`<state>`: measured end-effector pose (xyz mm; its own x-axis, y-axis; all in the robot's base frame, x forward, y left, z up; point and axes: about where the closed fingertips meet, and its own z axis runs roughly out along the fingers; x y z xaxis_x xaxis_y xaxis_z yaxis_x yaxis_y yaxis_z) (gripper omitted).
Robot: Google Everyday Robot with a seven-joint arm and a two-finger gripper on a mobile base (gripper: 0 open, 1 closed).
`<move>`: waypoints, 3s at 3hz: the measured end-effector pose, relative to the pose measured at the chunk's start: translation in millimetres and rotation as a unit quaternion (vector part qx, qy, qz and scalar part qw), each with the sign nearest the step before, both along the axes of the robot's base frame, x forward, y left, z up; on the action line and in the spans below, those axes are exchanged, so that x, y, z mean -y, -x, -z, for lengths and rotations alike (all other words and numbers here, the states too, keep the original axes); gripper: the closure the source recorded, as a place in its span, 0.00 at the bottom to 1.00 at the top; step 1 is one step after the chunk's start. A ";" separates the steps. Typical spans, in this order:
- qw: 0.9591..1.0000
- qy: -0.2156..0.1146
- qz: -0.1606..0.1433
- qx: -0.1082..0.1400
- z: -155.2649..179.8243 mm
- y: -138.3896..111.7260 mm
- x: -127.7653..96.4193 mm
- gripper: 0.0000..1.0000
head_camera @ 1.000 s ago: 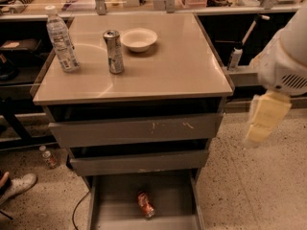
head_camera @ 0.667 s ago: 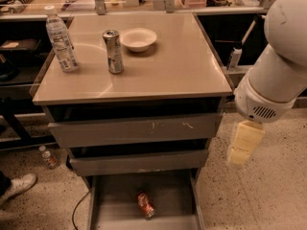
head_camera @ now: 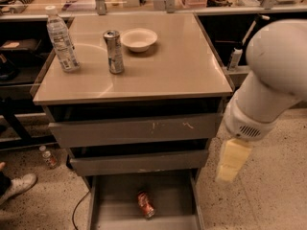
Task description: Pick coke can from bottom drawer and place on counter
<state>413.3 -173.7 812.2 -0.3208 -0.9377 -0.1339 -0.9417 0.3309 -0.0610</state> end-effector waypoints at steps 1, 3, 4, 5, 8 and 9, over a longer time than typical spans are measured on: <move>0.998 -0.015 0.017 -0.058 85.6 16.2 -28.7 0.00; 0.992 -0.024 0.048 -0.119 154.8 25.7 -50.0 0.00; 0.992 -0.015 0.050 -0.116 166.6 27.7 -54.5 0.00; 0.989 -0.002 0.076 -0.127 219.3 24.3 -63.3 0.00; 0.973 -0.021 0.144 -0.179 307.6 10.6 -81.6 0.00; 0.954 -0.098 0.188 -0.213 356.8 1.5 -89.0 0.00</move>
Offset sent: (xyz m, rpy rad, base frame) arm -0.0325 0.0766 -0.2238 0.0660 0.3586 -0.1443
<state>411.8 -84.7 455.4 -0.6935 -0.7162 -0.0783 -0.6804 0.6154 0.3979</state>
